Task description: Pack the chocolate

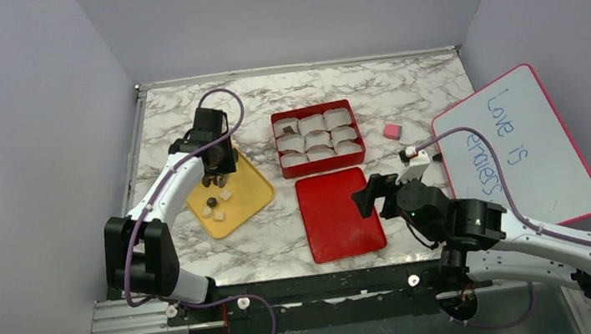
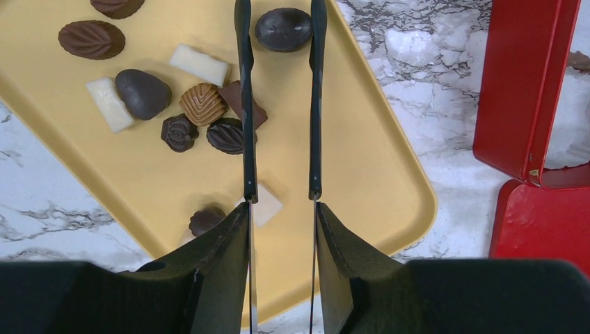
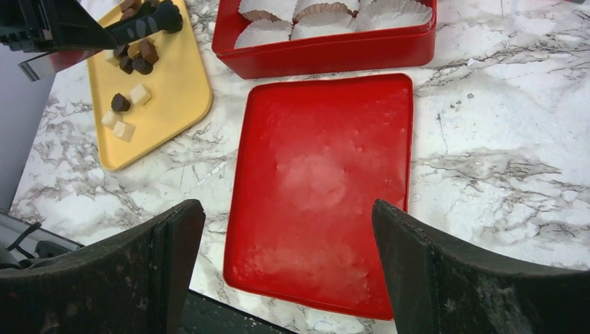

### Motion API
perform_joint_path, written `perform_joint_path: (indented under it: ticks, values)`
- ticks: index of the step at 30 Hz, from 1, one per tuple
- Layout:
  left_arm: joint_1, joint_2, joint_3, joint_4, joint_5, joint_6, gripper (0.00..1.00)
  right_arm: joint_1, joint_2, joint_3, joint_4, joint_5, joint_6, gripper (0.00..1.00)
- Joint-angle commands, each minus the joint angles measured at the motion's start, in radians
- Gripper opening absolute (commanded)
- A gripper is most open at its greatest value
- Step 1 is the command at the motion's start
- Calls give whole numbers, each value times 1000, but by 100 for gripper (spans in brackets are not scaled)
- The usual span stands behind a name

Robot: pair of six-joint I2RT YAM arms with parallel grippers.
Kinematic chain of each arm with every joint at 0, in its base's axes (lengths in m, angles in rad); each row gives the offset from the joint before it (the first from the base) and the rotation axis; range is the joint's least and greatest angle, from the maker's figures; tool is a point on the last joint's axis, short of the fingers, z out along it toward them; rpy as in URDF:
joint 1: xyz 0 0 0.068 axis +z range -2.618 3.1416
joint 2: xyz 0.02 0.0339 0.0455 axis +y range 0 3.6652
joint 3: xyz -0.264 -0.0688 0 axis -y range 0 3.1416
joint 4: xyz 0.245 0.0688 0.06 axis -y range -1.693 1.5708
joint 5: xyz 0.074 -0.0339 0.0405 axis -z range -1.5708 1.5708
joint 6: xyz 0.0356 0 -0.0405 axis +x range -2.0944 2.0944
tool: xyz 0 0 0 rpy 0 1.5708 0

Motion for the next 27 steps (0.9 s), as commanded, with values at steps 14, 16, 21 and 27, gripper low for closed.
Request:
perform_joint_path:
  ticks: [14,16,21,27]
  values:
    - [16,-9,15,22,44,6,28,-3,-8,-19,47,-3,-12,95]
    - [14,-22,19,16,39,4,28,-3,-11,-22,48,-1,-13,95]
    - [15,-49,25,8,51,0,27,-3,-12,-20,48,-4,-13,95]
    - [15,-98,64,-9,74,0,27,-3,-14,-12,40,-7,-13,95]
